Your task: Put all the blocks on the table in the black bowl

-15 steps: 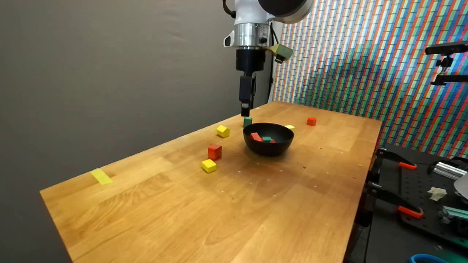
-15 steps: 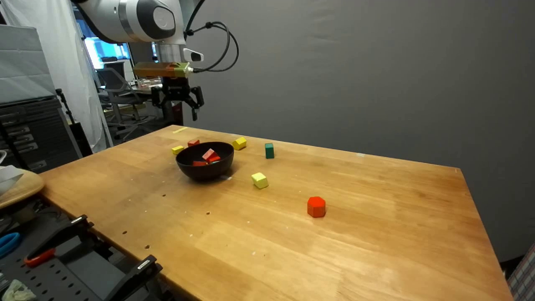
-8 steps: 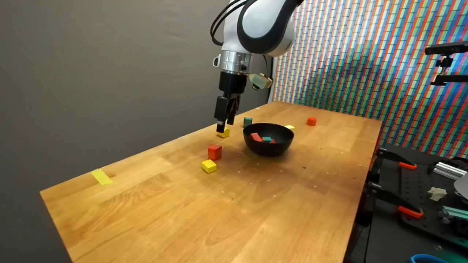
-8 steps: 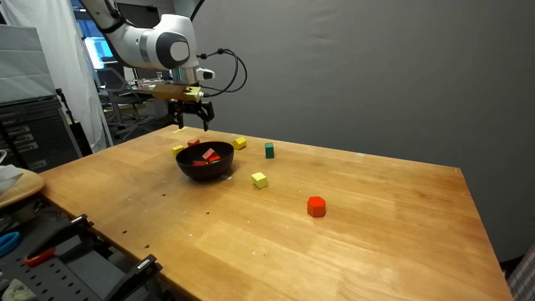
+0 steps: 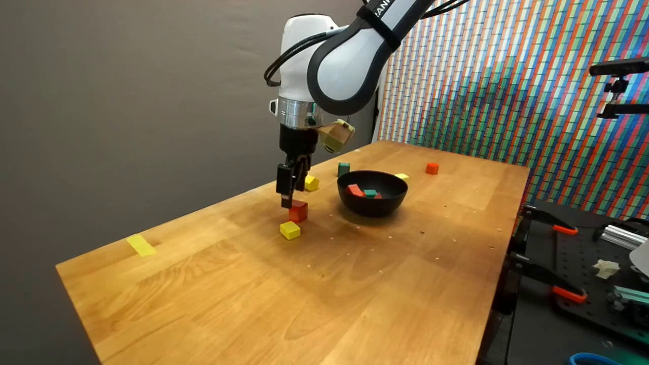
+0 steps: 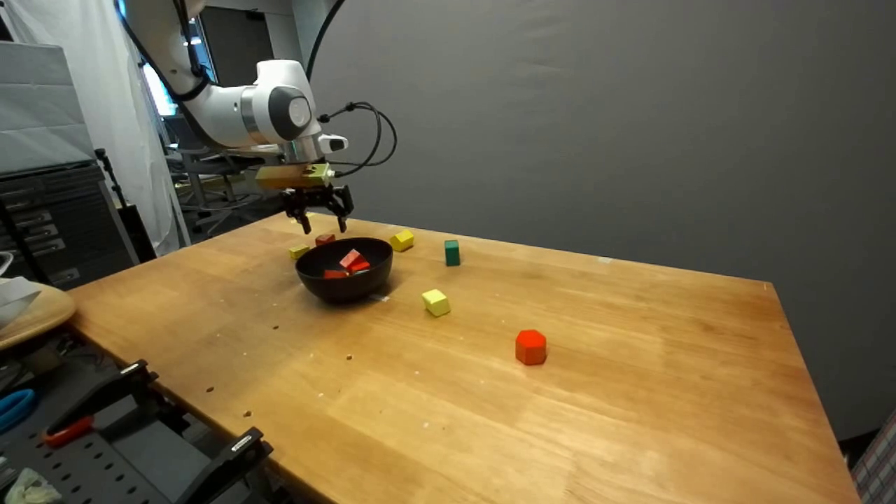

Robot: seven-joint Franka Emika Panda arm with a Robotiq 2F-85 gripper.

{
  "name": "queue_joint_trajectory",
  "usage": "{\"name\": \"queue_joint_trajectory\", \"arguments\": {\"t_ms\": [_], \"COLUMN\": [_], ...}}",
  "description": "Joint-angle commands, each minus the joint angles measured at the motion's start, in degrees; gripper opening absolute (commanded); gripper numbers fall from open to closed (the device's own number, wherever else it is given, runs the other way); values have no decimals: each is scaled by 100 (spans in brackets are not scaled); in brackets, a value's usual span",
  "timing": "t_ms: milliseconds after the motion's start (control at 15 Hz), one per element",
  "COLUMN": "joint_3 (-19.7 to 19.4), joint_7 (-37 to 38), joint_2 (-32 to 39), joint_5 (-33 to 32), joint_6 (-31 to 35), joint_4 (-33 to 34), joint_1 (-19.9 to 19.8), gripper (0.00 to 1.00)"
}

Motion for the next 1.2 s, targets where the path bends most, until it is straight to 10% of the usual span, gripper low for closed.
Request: {"name": "queue_joint_trajectory", "arguments": {"t_ms": [0,400,1133], "joint_3": [-175,-251,-352], "joint_7": [261,359,488], "joint_2": [231,304,-2063], "joint_5": [-175,-133,-181], "joint_6": [-165,-219,-1274], "joint_4": [389,429,-1323], "joint_1": [134,92,-334], "gripper": [58,14,16]}}
